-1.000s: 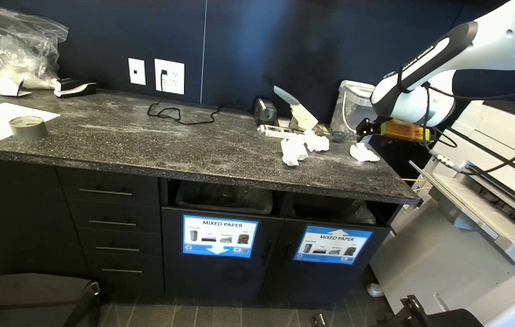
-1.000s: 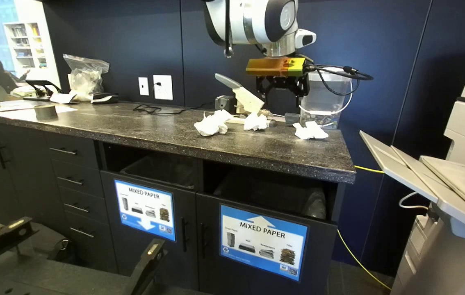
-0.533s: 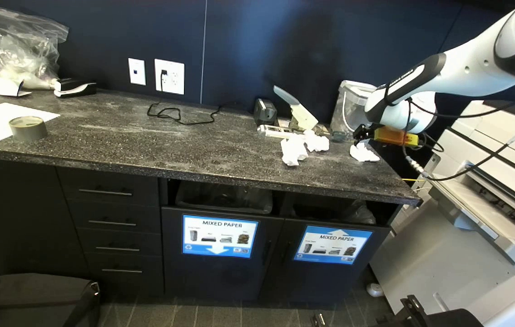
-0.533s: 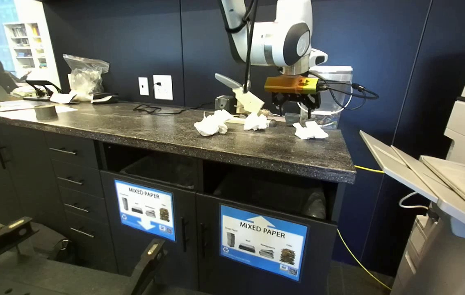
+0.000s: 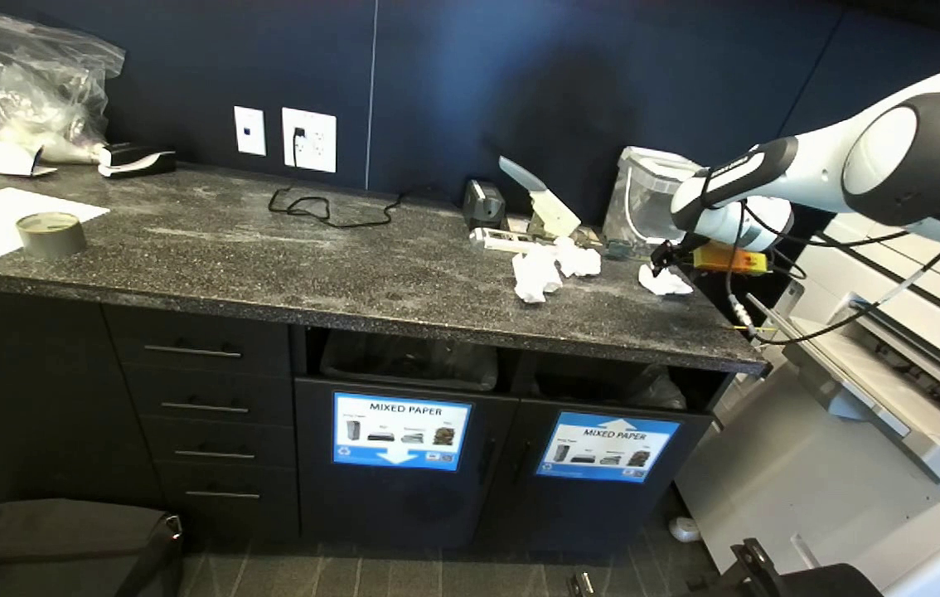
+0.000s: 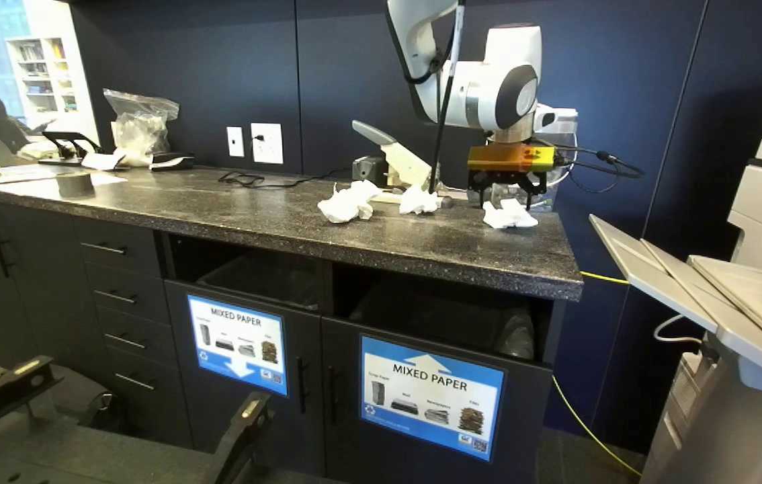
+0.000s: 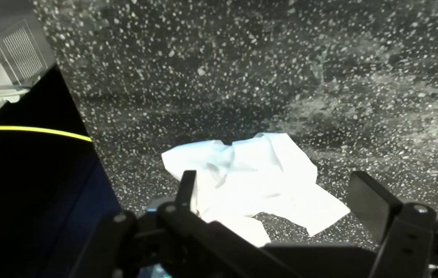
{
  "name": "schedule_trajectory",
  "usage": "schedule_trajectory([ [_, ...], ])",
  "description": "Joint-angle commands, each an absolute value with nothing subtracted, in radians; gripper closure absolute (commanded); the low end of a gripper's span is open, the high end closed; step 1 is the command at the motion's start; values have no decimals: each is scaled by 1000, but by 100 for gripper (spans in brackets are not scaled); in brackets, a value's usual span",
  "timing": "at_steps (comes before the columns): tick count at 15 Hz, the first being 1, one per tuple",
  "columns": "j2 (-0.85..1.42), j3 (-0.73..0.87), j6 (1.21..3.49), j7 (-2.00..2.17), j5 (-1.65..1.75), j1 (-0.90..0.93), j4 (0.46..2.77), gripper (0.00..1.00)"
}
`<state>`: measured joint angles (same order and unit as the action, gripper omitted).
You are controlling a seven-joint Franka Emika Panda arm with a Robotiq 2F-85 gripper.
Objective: Pick up the papers from the counter and put them in the bin
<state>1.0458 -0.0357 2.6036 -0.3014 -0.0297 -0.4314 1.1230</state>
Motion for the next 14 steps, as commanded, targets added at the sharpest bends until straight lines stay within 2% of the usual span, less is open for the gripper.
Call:
schedule_trajectory([
  [1,1178,-114,2509,-419,-48,-479,881,0],
  [6,1291,-152,2377,-493,-37,-494,685,0],
  [14,1385,-129,2293,-556,-58,-474,549,0],
])
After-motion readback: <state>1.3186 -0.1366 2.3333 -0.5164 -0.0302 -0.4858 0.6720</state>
